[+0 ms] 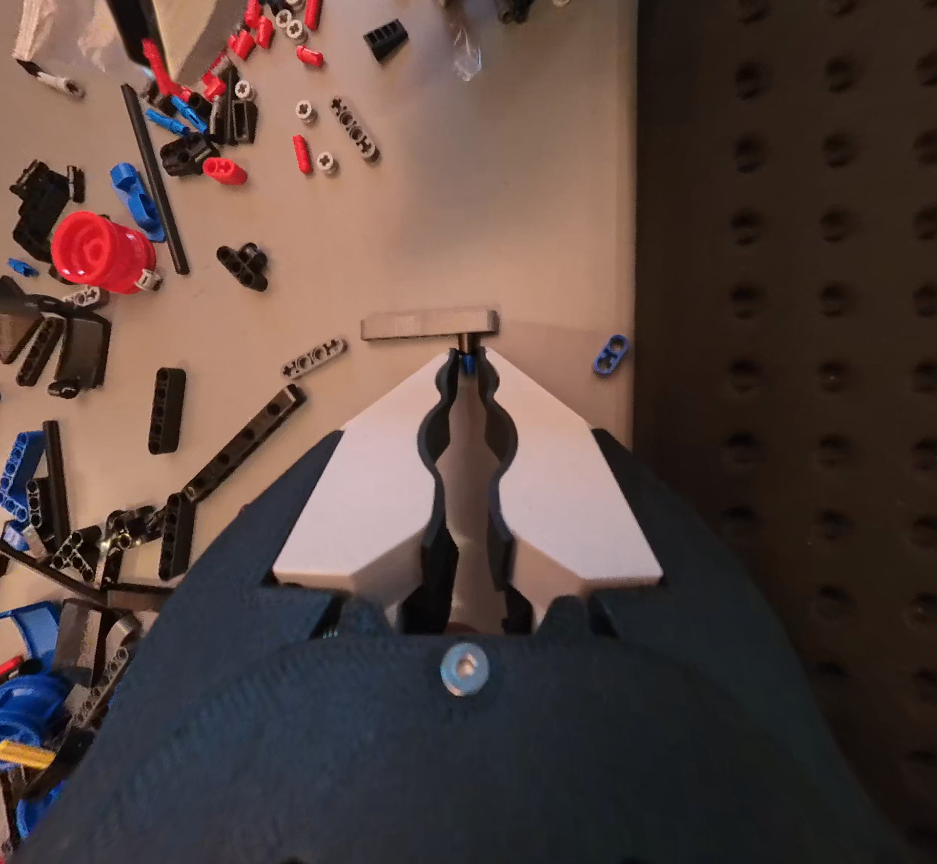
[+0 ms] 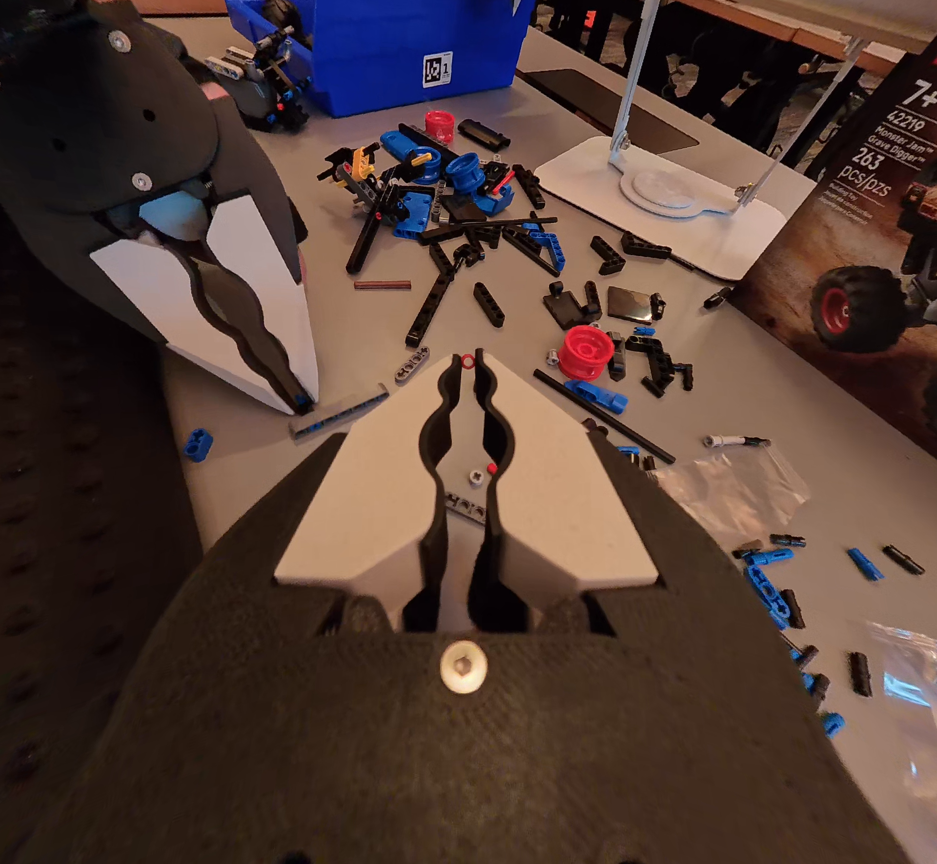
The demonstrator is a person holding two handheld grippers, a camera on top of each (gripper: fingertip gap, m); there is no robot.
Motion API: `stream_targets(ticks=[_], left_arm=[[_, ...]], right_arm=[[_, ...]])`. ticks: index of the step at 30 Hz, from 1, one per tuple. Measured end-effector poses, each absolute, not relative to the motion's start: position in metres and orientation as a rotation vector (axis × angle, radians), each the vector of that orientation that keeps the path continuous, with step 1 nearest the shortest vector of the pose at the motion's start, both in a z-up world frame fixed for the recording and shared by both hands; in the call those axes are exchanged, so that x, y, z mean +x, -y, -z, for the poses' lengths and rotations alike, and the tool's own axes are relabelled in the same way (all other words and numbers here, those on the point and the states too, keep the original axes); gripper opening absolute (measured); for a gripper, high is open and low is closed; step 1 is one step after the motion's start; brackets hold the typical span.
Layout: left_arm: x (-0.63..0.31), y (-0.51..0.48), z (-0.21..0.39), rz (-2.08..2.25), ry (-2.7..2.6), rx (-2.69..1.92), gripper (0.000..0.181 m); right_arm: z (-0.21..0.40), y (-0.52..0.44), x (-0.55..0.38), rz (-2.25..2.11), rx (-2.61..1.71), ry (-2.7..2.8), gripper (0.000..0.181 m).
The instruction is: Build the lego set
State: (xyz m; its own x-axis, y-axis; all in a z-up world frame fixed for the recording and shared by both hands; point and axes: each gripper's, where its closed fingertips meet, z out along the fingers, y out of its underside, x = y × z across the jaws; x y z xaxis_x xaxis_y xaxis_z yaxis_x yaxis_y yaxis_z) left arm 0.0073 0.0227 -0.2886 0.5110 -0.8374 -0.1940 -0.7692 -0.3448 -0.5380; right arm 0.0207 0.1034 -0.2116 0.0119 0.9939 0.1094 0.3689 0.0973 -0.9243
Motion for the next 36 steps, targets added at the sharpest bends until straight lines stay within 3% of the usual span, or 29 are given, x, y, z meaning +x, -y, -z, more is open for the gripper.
stream_targets(ticks=[6,13,19,28,36], left_arm=[[-0.004,-0.015,0.283,0.265,-1.244,-2.271,0.026],[0.002,-0.036,0.281,0.291,-1.04,-2.341,0.03],[0.01,-0.045,0.284,0.269,-1.01,-2.359,0.015],[0.013,-0.048,0.285,0.281,-1.005,-2.357,0.02],[0.013,-0.06,0.288,0.174,-0.981,-2.324,0.005]], right_arm=[[0.212,-0.102,0.02,-0.905,-1.41,1.51,0.003],[0.211,-0.101,0.02,-0.908,-1.404,1.511,0.003],[0.21,-0.099,0.021,-0.916,-1.398,1.513,0.003],[0.218,-0.093,0.021,-0.92,-1.402,1.569,0.003],[0.221,-0.09,0.021,-0.913,-1.391,1.597,0.003]])
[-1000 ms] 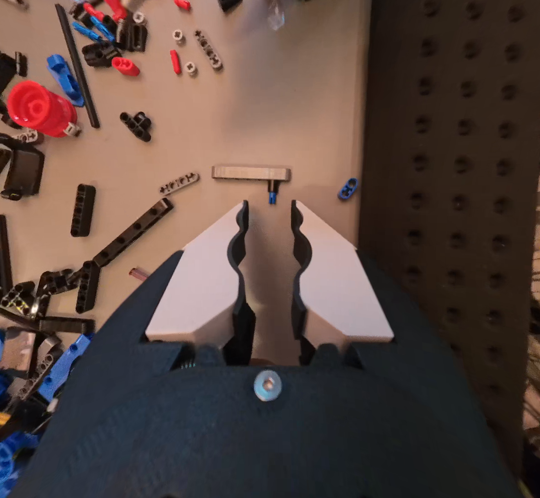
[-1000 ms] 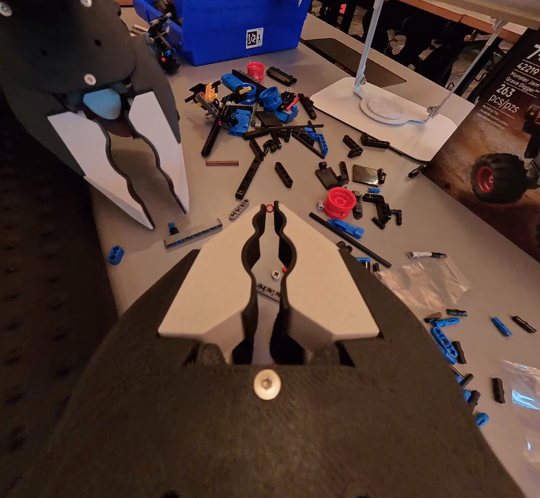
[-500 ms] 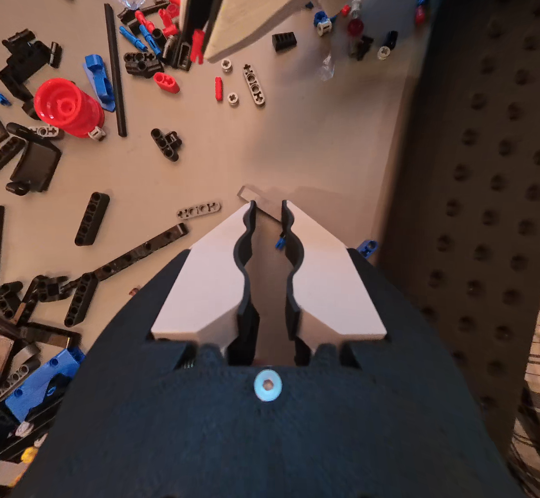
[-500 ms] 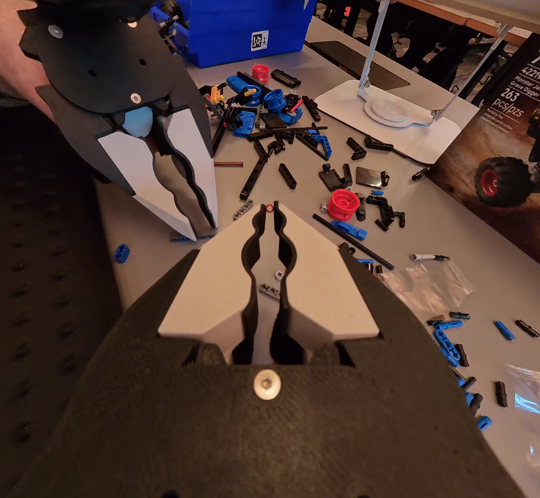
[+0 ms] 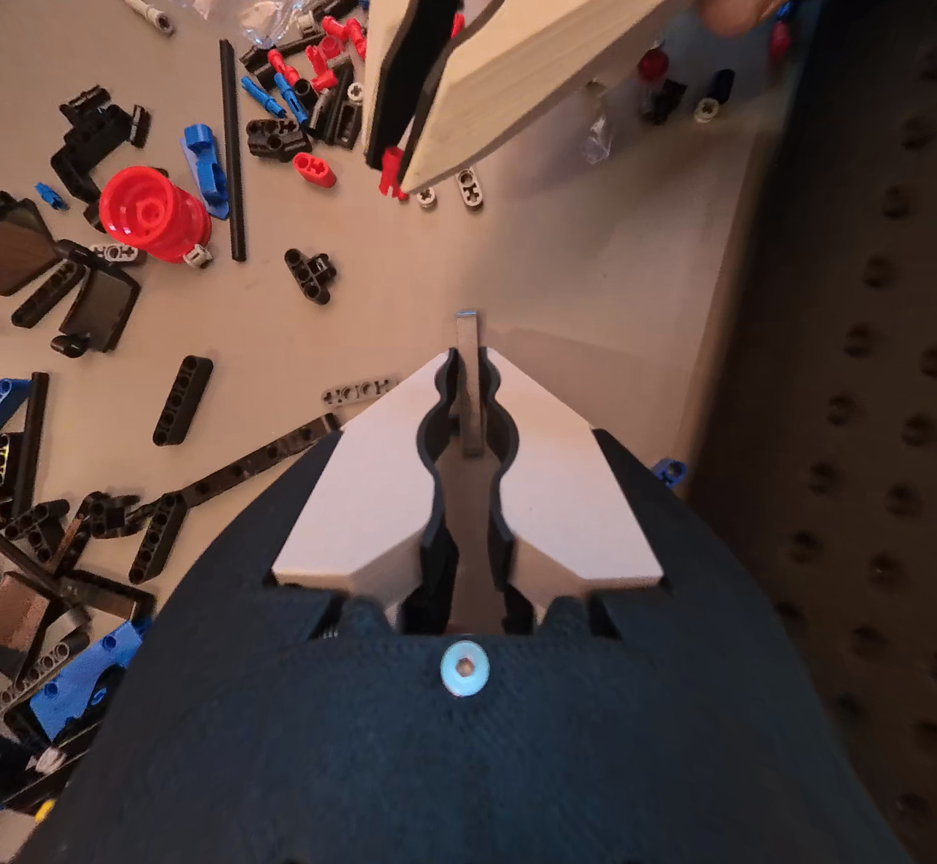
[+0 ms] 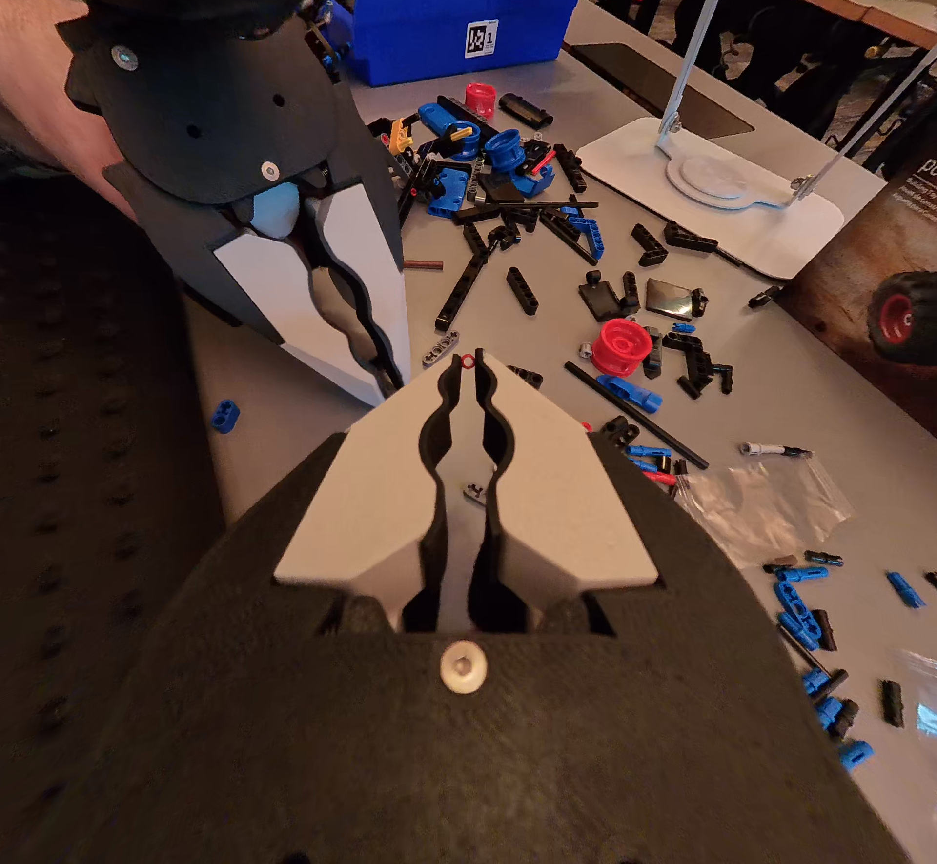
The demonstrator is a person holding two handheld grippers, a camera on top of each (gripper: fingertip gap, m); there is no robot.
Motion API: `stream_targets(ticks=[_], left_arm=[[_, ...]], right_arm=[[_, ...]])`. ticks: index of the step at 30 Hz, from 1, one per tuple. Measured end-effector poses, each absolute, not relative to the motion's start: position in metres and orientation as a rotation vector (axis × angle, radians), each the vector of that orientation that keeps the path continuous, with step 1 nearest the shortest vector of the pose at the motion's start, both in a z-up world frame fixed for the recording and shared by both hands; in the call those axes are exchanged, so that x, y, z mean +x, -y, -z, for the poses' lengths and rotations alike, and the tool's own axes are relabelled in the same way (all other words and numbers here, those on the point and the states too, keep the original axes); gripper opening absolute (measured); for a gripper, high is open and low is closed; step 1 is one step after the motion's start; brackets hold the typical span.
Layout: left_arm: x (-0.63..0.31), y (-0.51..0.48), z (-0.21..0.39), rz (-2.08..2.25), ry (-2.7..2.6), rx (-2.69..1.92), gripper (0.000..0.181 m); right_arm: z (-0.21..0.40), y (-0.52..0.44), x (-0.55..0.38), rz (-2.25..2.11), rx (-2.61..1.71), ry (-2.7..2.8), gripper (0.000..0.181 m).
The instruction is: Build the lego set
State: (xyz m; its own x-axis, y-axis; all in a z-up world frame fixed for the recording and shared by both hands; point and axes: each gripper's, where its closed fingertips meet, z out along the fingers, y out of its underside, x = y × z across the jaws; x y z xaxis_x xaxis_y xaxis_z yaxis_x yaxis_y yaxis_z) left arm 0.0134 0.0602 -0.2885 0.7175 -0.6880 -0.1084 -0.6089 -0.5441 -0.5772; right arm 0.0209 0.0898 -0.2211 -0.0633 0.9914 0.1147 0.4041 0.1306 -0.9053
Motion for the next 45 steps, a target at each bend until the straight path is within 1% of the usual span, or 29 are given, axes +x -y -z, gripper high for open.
stream_targets(ticks=[4,13,19,25,33,45], left_arm=[[0.005,-0.067,0.286,0.157,-0.917,-2.287,0.005],[0.009,-0.082,0.224,0.584,-0.559,-2.044,0.005],[0.015,-0.082,0.204,0.752,-0.456,-1.956,0.005],[0.017,-0.083,0.196,0.793,-0.417,-1.913,0.004],[0.016,-0.084,0.191,0.767,-0.397,-1.882,0.004],[0.022,-0.076,0.163,0.946,-0.382,-1.717,0.004]], right_arm=[[0.218,-0.09,0.021,-0.912,-1.375,1.587,0.003],[0.195,-0.08,0.017,-0.909,-1.224,1.546,0.002],[0.192,-0.083,0.015,-0.807,-1.177,1.532,0.002],[0.182,-0.088,0.015,-0.741,-1.134,1.477,0.002],[0.181,-0.091,0.014,-0.54,-1.058,1.483,0.002],[0.154,-0.083,0.02,-0.78,-0.997,1.375,0.002]])
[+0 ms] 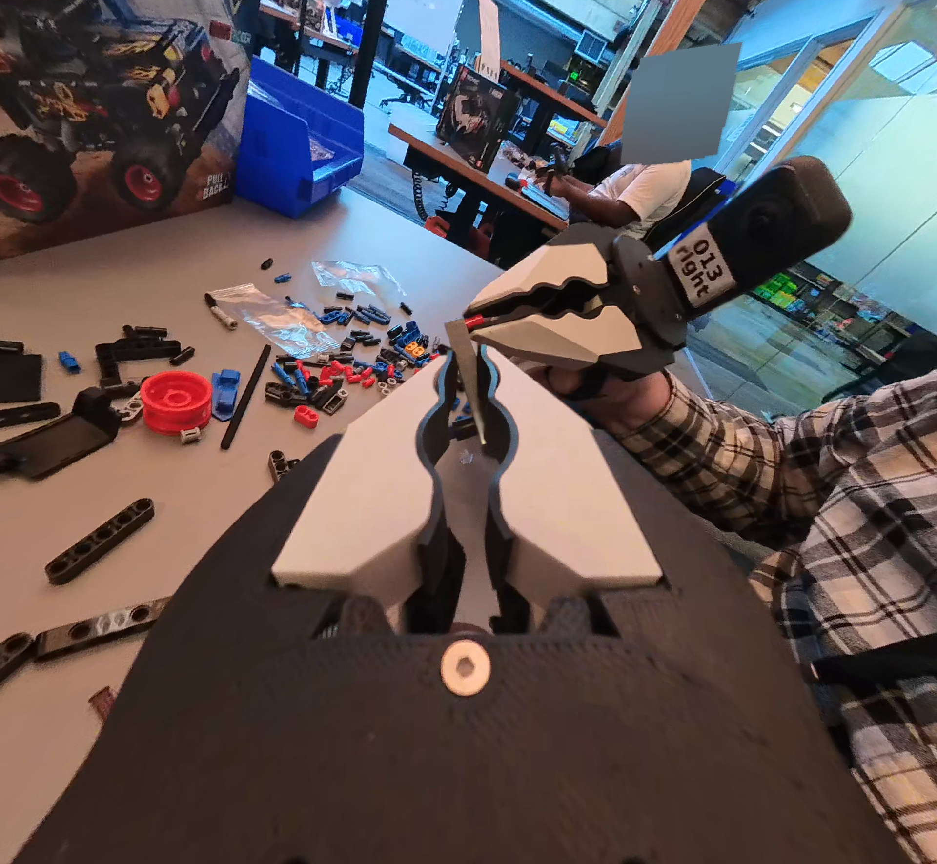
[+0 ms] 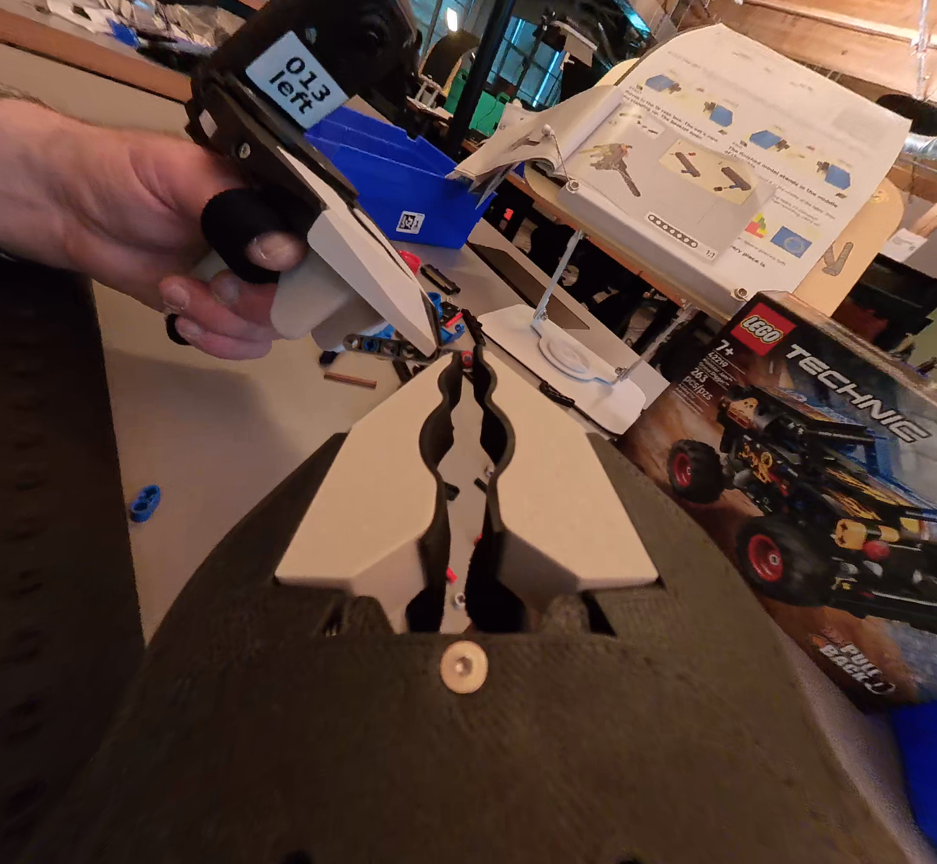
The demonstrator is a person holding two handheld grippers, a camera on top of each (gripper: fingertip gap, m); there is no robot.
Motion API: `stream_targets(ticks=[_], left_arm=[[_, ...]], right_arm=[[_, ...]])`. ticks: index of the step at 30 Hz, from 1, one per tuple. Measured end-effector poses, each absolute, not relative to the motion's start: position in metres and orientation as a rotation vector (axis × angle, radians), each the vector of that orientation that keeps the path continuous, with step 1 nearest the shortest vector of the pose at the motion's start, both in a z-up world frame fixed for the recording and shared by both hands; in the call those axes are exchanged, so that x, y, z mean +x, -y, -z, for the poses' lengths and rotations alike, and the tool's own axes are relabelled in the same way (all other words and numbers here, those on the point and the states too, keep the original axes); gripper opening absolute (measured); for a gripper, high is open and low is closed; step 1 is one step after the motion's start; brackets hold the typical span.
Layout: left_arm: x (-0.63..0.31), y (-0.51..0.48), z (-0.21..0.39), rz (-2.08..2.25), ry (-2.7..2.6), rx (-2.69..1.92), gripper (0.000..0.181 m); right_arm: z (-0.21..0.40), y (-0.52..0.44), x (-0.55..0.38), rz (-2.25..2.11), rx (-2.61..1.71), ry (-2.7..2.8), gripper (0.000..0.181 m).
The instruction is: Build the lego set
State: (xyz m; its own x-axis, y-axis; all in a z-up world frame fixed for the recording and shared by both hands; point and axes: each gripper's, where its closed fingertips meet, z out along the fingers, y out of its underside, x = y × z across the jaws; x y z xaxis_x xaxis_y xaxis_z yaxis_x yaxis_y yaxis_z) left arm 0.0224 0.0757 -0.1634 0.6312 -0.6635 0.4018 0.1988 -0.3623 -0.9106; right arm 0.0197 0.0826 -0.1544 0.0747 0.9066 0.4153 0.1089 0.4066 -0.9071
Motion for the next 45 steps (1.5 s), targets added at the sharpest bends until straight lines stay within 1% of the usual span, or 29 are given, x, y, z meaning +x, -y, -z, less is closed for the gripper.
stream_targets(ticks=[5,10,12,18,22,24,30,36,38,39,41,45], left_arm=[[0.025,-0.072,0.161,0.849,-0.468,-1.692,0.004],[0.023,-0.076,0.171,0.697,-0.54,-1.73,0.004],[0.023,-0.077,0.17,0.694,-0.537,-1.722,0.004],[0.028,-0.072,0.163,0.698,-0.574,-1.679,0.004],[0.036,-0.066,0.159,0.701,-0.631,-1.635,0.004],[0.038,-0.065,0.159,0.688,-0.653,-1.625,0.004],[0.042,-0.061,0.158,0.654,-0.695,-1.603,0.005],[0.037,-0.066,0.153,0.634,-0.662,-1.59,0.005],[0.032,-0.069,0.149,0.607,-0.628,-1.579,0.005],[0.029,-0.07,0.148,0.584,-0.619,-1.577,0.004],[0.023,-0.072,0.145,0.52,-0.61,-1.56,0.005],[0.021,-0.075,0.147,0.294,-0.685,-1.543,0.005]], right_arm=[[0.154,-0.081,0.021,-0.906,-1.044,1.376,0.002],[0.155,-0.079,0.018,-0.949,-1.065,1.376,0.003],[0.152,-0.074,0.021,-1.094,-1.087,1.362,0.009],[0.144,-0.072,0.026,-1.343,-1.139,1.3,0.017],[0.146,-0.067,0.027,-1.476,-1.176,1.312,0.017],[0.145,-0.063,0.027,-1.522,-1.175,1.318,0.013],[0.147,-0.062,0.029,-1.55,-1.174,1.35,0.008],[0.141,-0.067,0.027,-1.562,-1.191,1.279,0.01],[0.138,-0.071,0.03,-1.586,-1.202,1.247,0.019],[0.138,-0.073,0.031,-1.59,-1.208,1.239,0.02],[0.139,-0.072,0.031,-1.599,-1.225,1.24,0.02],[0.138,-0.064,0.022,-1.599,-1.261,1.247,0.024]])
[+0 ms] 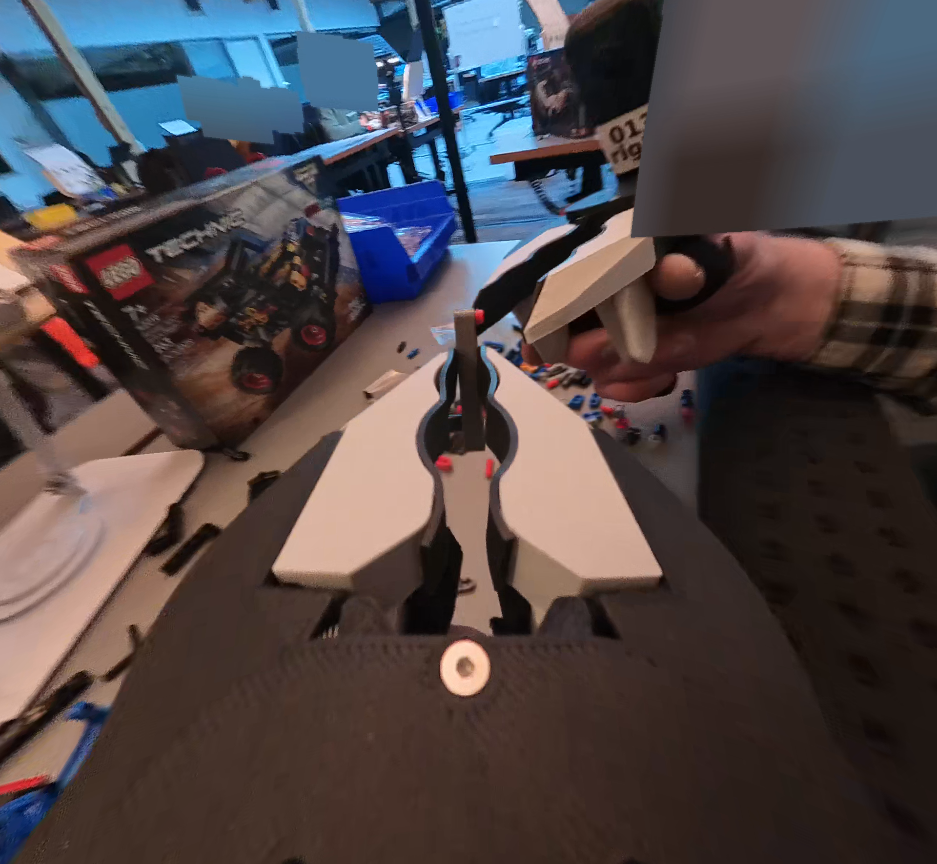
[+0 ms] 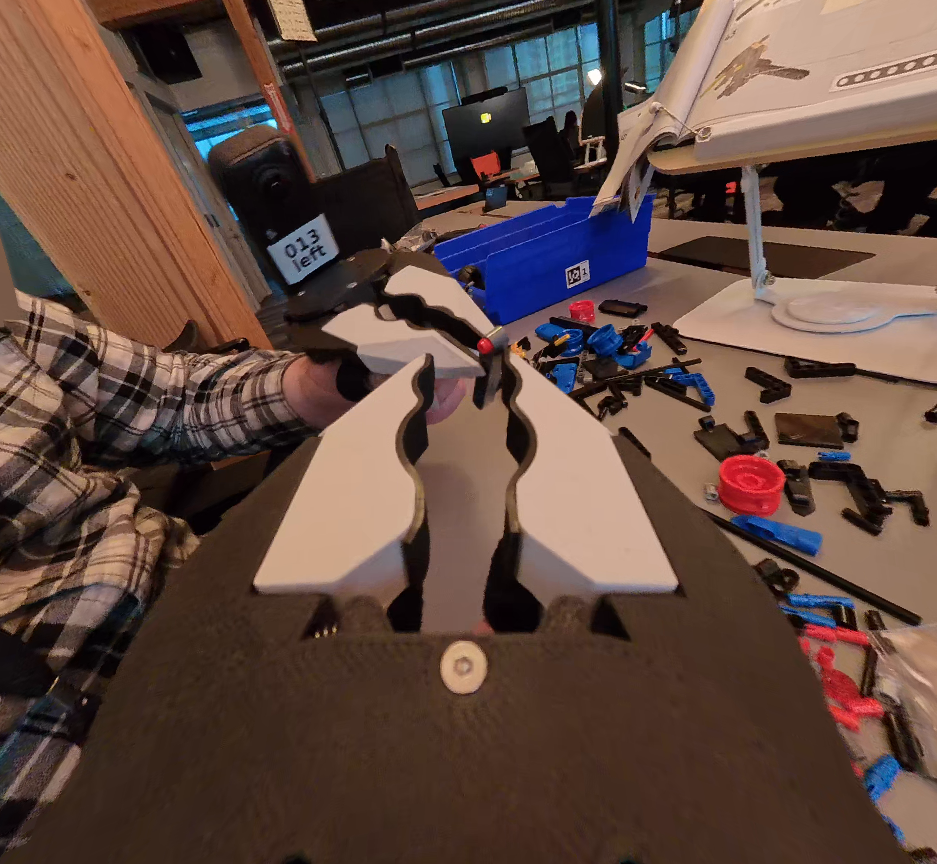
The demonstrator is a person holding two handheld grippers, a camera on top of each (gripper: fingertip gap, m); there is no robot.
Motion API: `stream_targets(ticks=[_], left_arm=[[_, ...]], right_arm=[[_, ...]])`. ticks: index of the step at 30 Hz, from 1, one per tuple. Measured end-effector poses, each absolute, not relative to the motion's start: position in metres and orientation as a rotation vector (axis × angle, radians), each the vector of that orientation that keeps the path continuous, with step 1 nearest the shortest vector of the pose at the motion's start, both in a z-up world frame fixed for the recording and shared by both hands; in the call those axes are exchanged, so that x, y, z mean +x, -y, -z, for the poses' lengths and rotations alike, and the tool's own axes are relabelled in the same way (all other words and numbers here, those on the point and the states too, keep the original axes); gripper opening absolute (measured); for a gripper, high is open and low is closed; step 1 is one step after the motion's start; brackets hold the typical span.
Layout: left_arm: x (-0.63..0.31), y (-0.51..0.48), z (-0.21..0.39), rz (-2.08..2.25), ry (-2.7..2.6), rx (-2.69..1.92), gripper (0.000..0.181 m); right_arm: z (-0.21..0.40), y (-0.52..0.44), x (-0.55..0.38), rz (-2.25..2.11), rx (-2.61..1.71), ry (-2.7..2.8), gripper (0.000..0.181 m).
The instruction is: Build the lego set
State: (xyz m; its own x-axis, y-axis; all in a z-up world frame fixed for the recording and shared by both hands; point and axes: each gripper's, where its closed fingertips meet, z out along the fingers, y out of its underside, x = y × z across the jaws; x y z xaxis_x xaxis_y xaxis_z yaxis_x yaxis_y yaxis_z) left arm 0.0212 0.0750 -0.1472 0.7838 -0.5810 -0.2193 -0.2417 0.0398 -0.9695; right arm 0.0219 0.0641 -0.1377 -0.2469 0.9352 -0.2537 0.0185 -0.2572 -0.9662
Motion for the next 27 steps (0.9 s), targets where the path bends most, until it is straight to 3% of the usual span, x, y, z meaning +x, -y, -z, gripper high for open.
stream_targets(ticks=[10,11,22,27], left_arm=[[0.008,-0.076,0.131,-0.113,-0.716,-1.445,0.005],[0.008,-0.075,0.129,-0.123,-0.724,-1.433,0.005],[-0.008,-0.069,0.11,-0.185,-0.703,-1.388,0.006],[-0.024,-0.061,0.102,-0.273,-0.725,-1.404,0.019]], right_arm=[[0.123,-0.069,0.003,-1.584,-1.379,1.188,0.015],[0.121,-0.071,0.002,-1.585,-1.378,1.178,0.007],[0.101,-0.064,-0.013,-1.609,-1.334,1.245,0.004],[0.089,-0.058,-0.022,-1.57,-1.292,1.334,0.004]])
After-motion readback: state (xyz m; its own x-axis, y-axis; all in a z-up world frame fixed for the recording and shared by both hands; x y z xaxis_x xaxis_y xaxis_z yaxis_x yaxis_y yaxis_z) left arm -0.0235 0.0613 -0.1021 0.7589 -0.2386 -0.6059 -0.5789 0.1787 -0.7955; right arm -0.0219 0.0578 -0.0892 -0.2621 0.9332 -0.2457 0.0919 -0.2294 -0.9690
